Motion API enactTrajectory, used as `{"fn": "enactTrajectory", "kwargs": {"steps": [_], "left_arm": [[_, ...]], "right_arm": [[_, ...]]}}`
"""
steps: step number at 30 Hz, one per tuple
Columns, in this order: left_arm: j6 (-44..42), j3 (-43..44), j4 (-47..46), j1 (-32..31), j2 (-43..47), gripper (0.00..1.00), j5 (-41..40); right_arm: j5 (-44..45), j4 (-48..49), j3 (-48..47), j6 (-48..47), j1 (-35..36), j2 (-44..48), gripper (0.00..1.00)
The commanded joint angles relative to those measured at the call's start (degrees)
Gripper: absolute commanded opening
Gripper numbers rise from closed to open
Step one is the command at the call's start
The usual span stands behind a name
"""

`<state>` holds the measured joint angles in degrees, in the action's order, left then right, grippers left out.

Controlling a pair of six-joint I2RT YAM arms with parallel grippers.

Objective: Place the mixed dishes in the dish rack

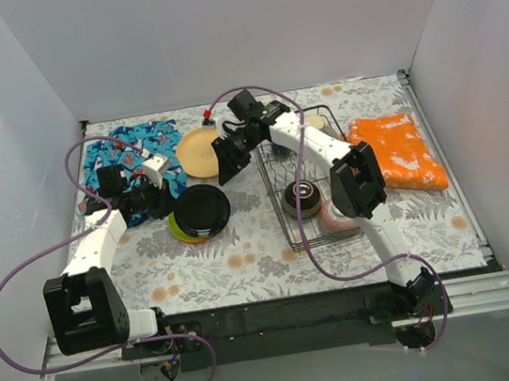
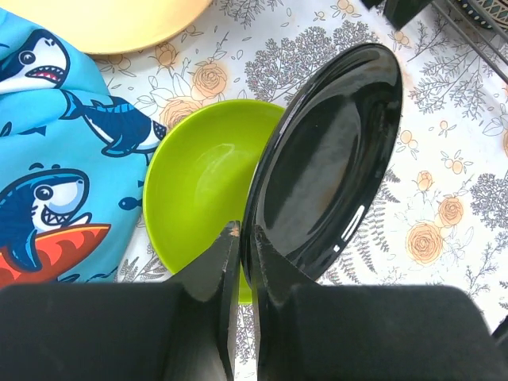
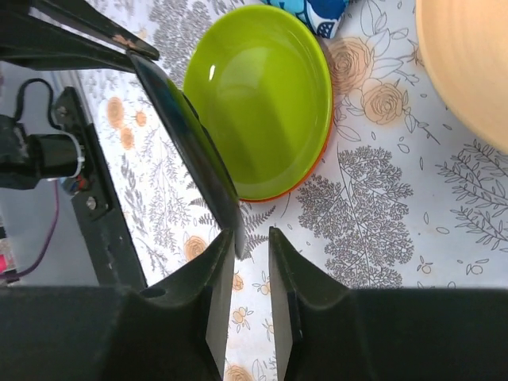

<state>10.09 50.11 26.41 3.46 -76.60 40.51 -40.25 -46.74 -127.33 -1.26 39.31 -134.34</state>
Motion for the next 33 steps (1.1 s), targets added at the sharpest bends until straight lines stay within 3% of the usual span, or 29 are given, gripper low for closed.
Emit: {"fn": "enactTrajectory", "kwargs": {"steps": [1,14,17,18,21,22,24,25,28,33], "left_arm": [[-1.21,-0.01,-0.75,0.67,1.63,0.0,5.62],[0.9,2.98,0.22,0.67,-0.92,0.0,9.94],[2.12,3.33,0.04,0.67,-1.18,0.0,9.77],[3.26,3.42,-1.26,0.67,-1.27,0.0,8.02],[10.26,4.38,-4.95,0.75,-1.36,0.18,0.93],[13.0,5.78,-6.62,0.67,-1.19,0.32,-1.99],[19.84,7.8,-11.0,0.93,-0.05,0.38,-7.53],[21.01,9.99,-11.99,0.93,0.57,0.42,-11.12],[27.76,14.04,-15.16,0.93,2.24,0.6,-18.16],[29.03,16.87,-18.67,0.84,3.47,0.78,-18.11]], "right_arm": [[-9.32,3.23,-0.11,0.82,0.15,-0.57,0.34],[-10.47,4.82,-2.66,2.84,2.09,-2.85,0.36],[-9.24,4.82,-2.93,2.75,2.09,-2.85,0.14],[-8.54,4.82,-3.1,3.01,2.09,-2.42,0.02],[-4.85,4.47,-3.1,3.71,1.82,0.55,0.01],[-1.71,4.38,-2.67,3.63,1.39,2.05,0.01],[3.92,3.51,-0.65,3.72,0.95,7.31,0.01],[10.74,2.8,-0.47,3.72,0.6,9.17,0.01],[23.06,2.35,1.54,2.06,0.51,17.95,0.01],[35.92,6.83,10.24,2.48,0.42,33.23,0.01]]}}
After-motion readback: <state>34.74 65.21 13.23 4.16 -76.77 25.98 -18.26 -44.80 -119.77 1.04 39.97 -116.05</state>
